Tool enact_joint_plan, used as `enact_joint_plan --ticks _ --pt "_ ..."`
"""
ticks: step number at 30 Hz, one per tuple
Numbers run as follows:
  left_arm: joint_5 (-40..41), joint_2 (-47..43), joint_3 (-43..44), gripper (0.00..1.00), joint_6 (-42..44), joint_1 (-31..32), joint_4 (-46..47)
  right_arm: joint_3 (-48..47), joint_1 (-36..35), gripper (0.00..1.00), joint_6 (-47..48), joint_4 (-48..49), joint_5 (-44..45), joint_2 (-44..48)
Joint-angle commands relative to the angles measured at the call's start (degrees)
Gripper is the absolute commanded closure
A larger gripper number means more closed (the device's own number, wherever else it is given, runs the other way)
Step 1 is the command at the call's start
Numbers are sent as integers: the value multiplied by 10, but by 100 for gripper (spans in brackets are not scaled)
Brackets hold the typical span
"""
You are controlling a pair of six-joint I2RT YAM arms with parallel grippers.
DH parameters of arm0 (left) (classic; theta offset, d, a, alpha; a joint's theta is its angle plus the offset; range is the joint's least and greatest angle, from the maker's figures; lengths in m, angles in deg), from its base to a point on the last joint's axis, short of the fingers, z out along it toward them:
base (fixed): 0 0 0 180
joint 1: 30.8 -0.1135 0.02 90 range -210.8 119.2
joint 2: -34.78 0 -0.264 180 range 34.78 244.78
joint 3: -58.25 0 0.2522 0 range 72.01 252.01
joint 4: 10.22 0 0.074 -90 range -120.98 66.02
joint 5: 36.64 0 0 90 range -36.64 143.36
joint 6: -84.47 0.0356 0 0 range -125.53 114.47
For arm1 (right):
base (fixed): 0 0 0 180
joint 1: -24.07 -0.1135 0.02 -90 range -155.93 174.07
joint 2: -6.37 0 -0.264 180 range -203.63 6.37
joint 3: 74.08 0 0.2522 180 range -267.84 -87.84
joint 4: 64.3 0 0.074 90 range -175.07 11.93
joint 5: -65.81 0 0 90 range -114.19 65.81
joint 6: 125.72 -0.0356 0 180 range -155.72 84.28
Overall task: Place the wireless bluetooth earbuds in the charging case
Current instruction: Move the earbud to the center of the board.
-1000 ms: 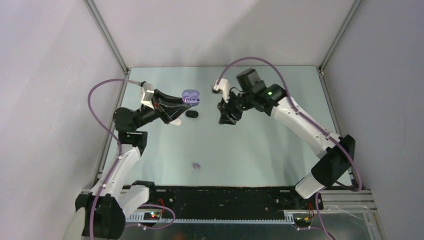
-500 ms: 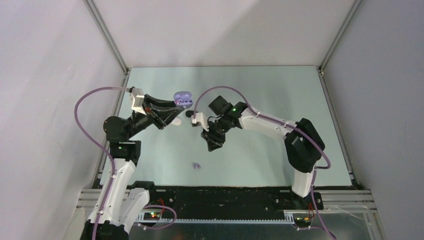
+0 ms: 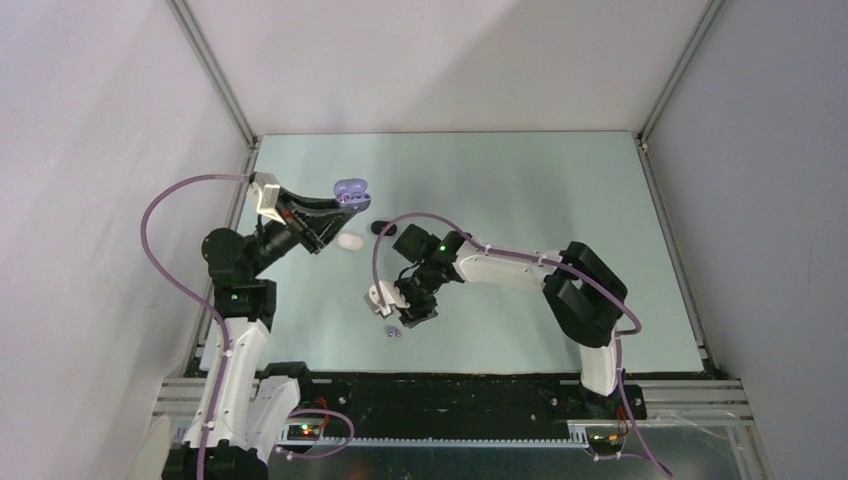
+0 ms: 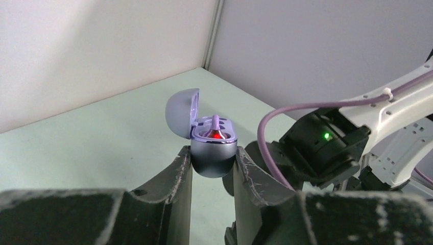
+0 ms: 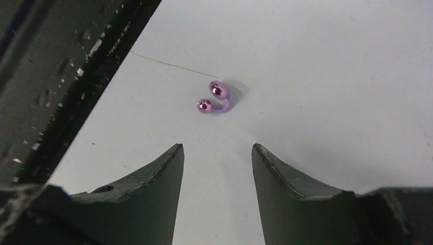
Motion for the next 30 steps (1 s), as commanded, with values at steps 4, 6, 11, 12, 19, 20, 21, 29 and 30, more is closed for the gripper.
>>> enact_joint_plan --ticks 4,6,11,12,19,20,21,29,30 --pt "-1 -6 24 100 31 -17 -31 -31 -31 43 120 10 -17 -53" --pt "0 -8 23 100 34 -18 -35 -47 -34 44 104 9 -22 -72" --pt "-1 -10 24 100 39 -24 -44 -87 -36 46 82 0 -17 -96" --pt "-1 -10 24 100 39 -25 -44 -91 -35 46 83 0 -16 -100" --pt "0 0 23 100 33 -25 -31 -109 -44 53 119 -50 -15 -120" --pt "0 1 22 100 31 -25 -30 -110 -44 54 120 -53 -15 -123" --pt "0 2 22 100 29 -25 -27 -110 -46 56 121 -54 -15 -125" --pt "0 0 17 100 24 -25 -26 -116 -54 64 123 -51 -2 -135" --pt "-1 0 16 100 24 -25 -26 -117 -55 65 122 -51 0 -136"
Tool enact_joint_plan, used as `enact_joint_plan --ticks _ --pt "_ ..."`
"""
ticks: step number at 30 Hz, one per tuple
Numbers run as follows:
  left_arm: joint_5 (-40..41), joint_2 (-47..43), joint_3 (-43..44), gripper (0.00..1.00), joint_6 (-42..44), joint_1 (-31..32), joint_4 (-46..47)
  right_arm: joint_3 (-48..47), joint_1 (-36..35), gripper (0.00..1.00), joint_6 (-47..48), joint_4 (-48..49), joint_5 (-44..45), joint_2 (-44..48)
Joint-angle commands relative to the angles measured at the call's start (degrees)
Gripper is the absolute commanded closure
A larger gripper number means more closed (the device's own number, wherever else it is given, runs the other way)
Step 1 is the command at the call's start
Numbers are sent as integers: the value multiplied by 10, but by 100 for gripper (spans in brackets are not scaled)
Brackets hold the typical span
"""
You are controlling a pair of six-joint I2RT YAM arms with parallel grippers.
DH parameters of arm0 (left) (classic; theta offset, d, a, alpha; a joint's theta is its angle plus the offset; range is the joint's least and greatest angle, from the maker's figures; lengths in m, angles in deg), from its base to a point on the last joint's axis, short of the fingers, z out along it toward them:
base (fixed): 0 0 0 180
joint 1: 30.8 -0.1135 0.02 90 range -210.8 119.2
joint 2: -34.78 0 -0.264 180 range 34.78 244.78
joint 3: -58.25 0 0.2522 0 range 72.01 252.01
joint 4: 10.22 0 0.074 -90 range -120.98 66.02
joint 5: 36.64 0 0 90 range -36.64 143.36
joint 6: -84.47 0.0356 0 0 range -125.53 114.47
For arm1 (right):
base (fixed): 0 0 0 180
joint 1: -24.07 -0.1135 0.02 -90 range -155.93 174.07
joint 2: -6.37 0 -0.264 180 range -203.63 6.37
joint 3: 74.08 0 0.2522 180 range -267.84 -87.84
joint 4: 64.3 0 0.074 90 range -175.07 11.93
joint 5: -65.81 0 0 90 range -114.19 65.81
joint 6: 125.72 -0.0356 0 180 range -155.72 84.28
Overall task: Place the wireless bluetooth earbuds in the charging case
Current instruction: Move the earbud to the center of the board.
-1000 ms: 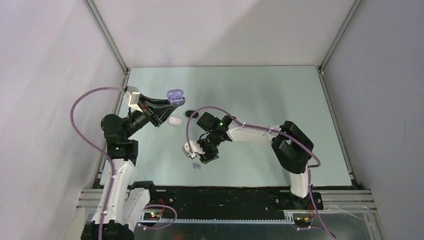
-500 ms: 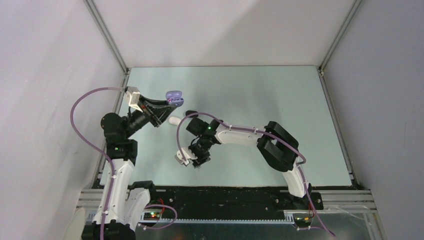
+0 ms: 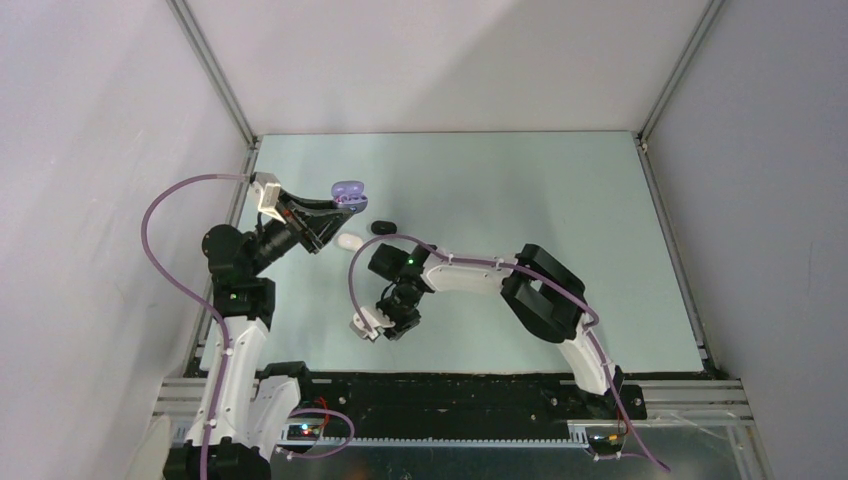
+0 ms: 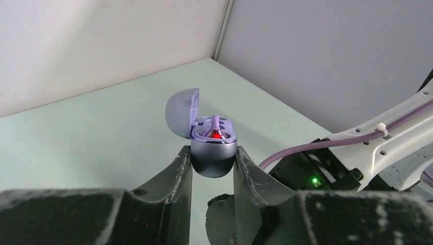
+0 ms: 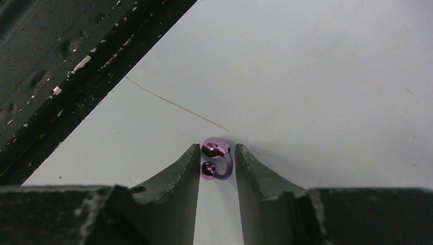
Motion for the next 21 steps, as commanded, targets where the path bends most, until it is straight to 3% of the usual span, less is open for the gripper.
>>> enact_joint_plan --ticks 1,11,16,21 --pt "-1 -5 16 100 -1 -6 18 -25 -6 66 9 -6 0 -5" --pt "-4 -7 13 100 -8 -6 23 -41 2 77 -72 -10 20 -3" --pt "-3 6 16 100 -22 -4 44 -19 64 79 -307 27 18 42" --pt "0 31 24 100 -39 5 79 141 115 77 -474 126 139 157"
